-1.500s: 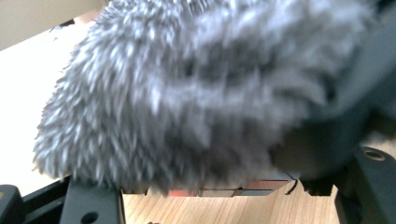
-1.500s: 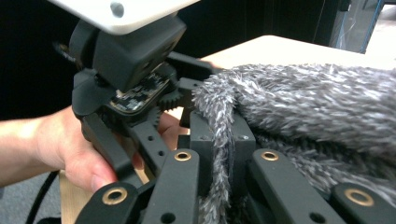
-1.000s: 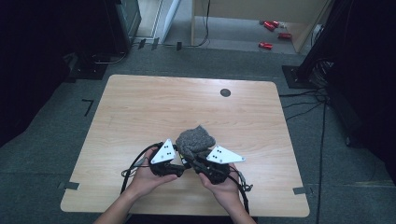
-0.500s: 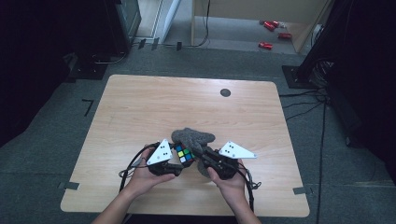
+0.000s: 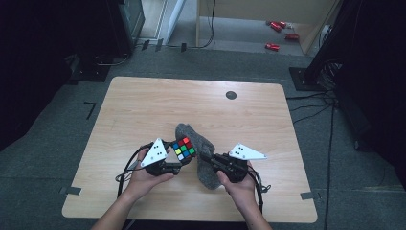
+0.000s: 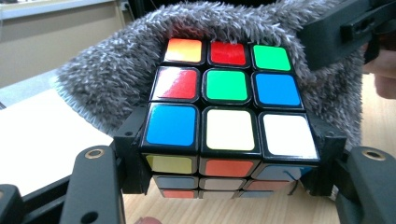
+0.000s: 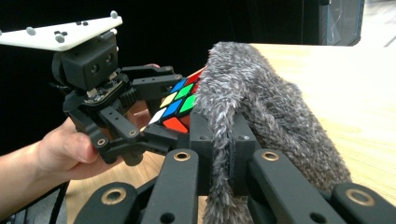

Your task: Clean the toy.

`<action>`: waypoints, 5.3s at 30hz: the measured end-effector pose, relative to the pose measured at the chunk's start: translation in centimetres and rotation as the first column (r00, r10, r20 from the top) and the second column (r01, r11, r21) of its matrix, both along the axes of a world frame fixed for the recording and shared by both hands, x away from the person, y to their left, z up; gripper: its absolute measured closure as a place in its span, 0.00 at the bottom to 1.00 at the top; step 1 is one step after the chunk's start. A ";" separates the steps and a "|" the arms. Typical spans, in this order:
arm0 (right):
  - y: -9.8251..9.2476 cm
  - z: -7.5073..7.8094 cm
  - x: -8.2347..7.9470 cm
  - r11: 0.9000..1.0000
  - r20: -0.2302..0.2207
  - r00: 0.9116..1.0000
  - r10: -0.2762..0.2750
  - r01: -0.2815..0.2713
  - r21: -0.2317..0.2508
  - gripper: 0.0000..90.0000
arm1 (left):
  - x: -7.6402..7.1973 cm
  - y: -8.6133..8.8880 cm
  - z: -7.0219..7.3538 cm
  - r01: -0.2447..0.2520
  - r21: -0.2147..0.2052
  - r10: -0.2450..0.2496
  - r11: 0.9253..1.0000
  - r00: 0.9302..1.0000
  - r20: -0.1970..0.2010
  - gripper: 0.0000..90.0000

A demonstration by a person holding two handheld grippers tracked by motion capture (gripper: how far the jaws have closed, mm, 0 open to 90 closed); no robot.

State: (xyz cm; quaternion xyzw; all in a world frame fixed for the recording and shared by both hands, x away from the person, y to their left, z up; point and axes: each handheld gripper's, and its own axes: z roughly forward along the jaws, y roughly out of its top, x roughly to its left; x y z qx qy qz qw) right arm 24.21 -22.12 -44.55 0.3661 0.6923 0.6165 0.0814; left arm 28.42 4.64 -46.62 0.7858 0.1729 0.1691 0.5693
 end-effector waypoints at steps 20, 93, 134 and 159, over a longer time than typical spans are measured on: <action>-0.1 0.6 -0.1 0.998 0.002 0.999 0.033 -0.033 0.052 0.95 | -0.8 -0.7 -0.5 0.076 0.003 -0.076 0.997 0.996 0.039 0.39; 2.4 -3.1 -0.2 0.978 0.151 0.982 0.112 -0.082 -0.192 0.88 | 0.5 1.2 0.5 0.039 -0.285 -0.099 0.958 0.975 -0.198 0.39; 1.9 -2.7 -0.2 0.991 0.206 0.978 -0.034 0.060 -0.118 0.86 | 0.5 1.3 0.8 0.067 -0.306 -0.136 0.950 0.968 -0.210 0.39; 3.1 -2.8 -0.7 0.987 0.214 0.977 0.006 0.029 -0.161 0.85 | 0.7 1.8 1.0 0.047 -0.324 -0.136 0.945 0.956 -0.260 0.39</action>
